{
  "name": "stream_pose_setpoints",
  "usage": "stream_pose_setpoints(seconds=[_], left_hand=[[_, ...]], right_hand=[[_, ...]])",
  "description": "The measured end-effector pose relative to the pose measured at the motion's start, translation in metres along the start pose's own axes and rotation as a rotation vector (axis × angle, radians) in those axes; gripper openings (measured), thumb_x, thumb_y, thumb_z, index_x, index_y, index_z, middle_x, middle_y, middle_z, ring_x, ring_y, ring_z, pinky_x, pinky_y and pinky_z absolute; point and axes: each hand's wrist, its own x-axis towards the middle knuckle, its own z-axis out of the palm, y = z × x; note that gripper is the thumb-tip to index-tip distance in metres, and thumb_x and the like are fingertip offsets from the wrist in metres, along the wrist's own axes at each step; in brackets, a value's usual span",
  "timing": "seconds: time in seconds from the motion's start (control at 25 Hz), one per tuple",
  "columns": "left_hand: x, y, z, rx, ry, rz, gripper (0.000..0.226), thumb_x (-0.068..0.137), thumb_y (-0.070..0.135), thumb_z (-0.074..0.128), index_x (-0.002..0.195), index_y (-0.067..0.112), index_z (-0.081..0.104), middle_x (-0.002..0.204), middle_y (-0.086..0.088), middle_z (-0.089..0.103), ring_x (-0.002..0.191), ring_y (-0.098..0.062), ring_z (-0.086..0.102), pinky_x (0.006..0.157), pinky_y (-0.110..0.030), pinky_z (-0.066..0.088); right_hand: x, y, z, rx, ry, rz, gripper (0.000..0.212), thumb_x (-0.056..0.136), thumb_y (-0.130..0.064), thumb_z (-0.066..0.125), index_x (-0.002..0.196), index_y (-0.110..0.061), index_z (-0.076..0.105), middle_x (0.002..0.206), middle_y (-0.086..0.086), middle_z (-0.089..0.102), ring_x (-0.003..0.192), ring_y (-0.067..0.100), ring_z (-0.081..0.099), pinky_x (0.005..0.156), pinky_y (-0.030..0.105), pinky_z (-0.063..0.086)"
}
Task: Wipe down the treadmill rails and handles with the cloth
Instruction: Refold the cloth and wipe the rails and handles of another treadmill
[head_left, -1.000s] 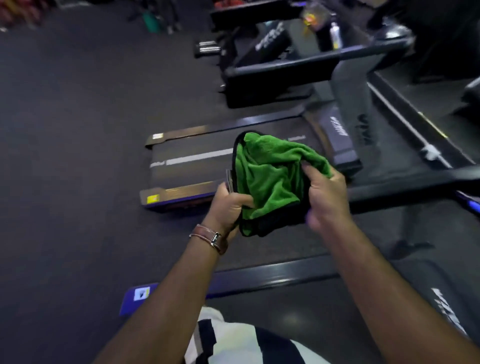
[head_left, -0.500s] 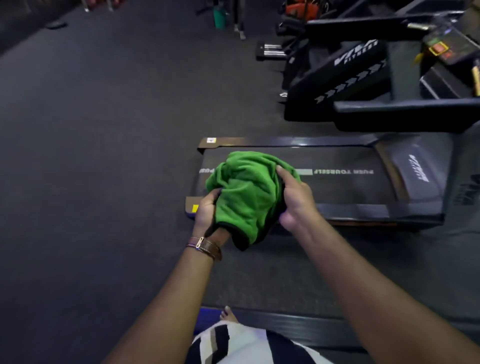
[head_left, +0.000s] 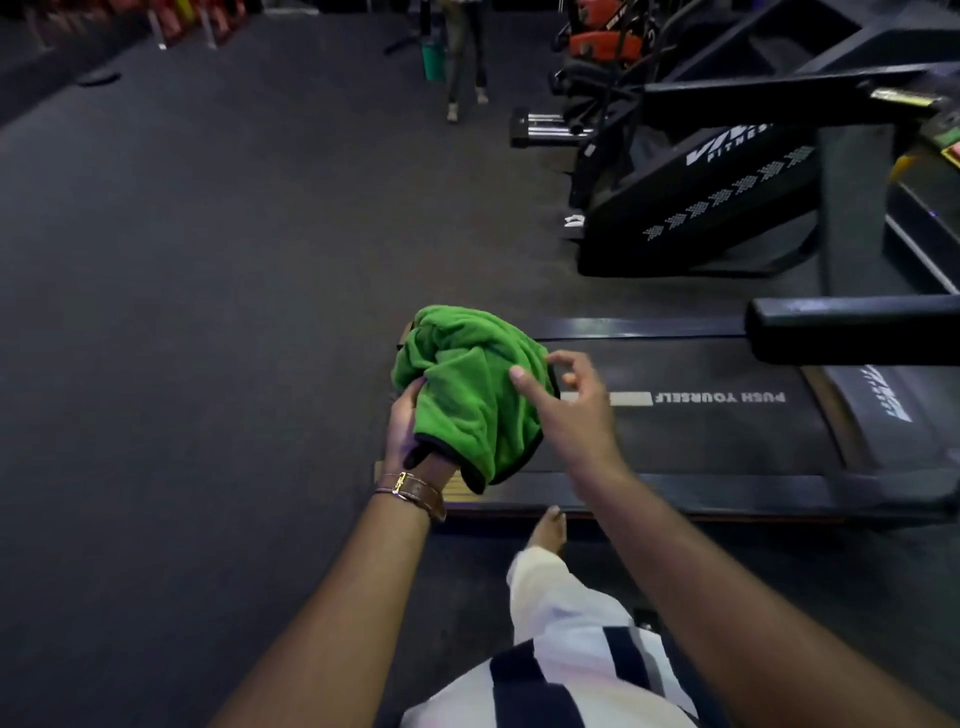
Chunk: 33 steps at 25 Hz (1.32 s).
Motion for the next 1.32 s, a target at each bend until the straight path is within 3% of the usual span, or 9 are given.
stream_pose_setpoints(seconds=[0.12,0.24,0.48,0.68,0.84,0.96,1.08,1.2,1.32], left_hand=[[0.084,0.023,0.03,-0.018,0.024,0.045,0.034,0.095,0.023,0.045,0.106,0.0,0.067,0.091,-0.015,0.073,0.08,-0.026,0.072,0.075,-0.034,0.058],[0.197,0.068,0.065,0.023,0.155,0.105,0.033,0.097,0.013,0.043,0.122,0.002,0.06,0.1,-0.016,0.072,0.087,-0.029,0.07,0.08,-0.04,0.058],[0.381,0.153,0.132,0.169,0.432,0.125,0.046,0.071,-0.004,0.062,0.117,0.003,0.065,0.112,-0.022,0.068,0.103,-0.041,0.065,0.077,-0.057,0.056],[0.473,0.192,0.196,0.27,0.45,0.239,0.044,0.066,-0.017,0.056,0.099,0.011,0.063,0.089,-0.014,0.066,0.078,-0.032,0.065,0.056,-0.037,0.056],[0.534,0.191,0.234,0.879,0.771,0.383,0.032,0.068,0.008,0.062,0.097,0.022,0.059,0.113,-0.012,0.051,0.096,-0.031,0.057,0.078,-0.035,0.051],[0.572,0.166,0.286,0.878,0.266,0.081,0.006,0.084,0.014,0.062,0.086,0.017,0.065,0.095,-0.011,0.065,0.091,-0.029,0.063,0.064,-0.031,0.044],[0.604,0.166,0.333,0.6,-0.053,-0.422,0.057,0.082,0.068,0.052,0.105,0.017,0.064,0.105,-0.01,0.064,0.088,-0.028,0.062,0.073,-0.037,0.047],[0.634,0.185,0.373,0.446,-0.292,-0.553,0.08,0.073,0.079,0.045,0.101,0.01,0.074,0.109,-0.018,0.068,0.09,-0.032,0.068,0.076,-0.038,0.055],[0.654,0.191,0.41,0.513,-0.391,-0.555,0.085,0.085,0.078,0.03,0.075,0.008,0.078,0.087,-0.013,0.072,0.076,-0.024,0.069,0.062,-0.026,0.053]], right_hand=[[0.096,0.008,0.031,0.223,-0.159,0.106,0.033,0.084,-0.01,0.076,0.113,-0.02,0.064,0.104,0.014,0.072,0.098,0.027,0.07,0.084,0.041,0.059],[0.241,-0.002,0.053,0.291,-0.016,0.063,0.031,0.082,0.007,0.07,0.101,-0.017,0.069,0.104,0.019,0.072,0.094,0.028,0.069,0.091,0.056,0.055],[0.46,-0.058,0.051,0.409,-0.141,0.162,0.06,0.069,0.017,0.074,0.124,-0.006,0.066,0.12,0.018,0.069,0.101,0.026,0.069,0.09,0.038,0.057],[0.565,-0.084,0.053,0.519,-0.121,0.198,0.071,0.069,0.026,0.064,0.133,-0.005,0.059,0.105,0.011,0.073,0.095,0.025,0.069,0.086,0.038,0.058],[0.611,-0.091,0.058,0.561,-0.118,0.174,0.078,0.07,0.028,0.059,0.139,-0.008,0.053,0.113,0.007,0.072,0.104,0.022,0.067,0.088,0.036,0.057],[0.649,-0.096,0.068,0.519,-0.126,0.122,0.086,0.069,0.03,0.057,0.144,-0.012,0.048,0.139,0.007,0.058,0.127,0.023,0.056,0.105,0.042,0.048],[0.672,-0.108,0.077,0.264,-0.191,0.077,0.092,0.071,0.032,0.055,0.148,-0.016,0.042,0.149,0.008,0.048,0.13,0.013,0.053,0.102,0.038,0.049],[0.678,-0.118,0.071,0.082,-0.377,0.033,0.079,0.081,0.024,0.059,0.148,-0.015,0.042,0.147,-0.001,0.049,0.119,0.015,0.055,0.093,0.034,0.049],[0.674,-0.111,0.048,0.119,0.006,0.073,0.043,0.089,0.013,0.058,0.126,-0.008,0.064,0.127,-0.001,0.068,0.103,0.025,0.069,0.083,0.035,0.054]])
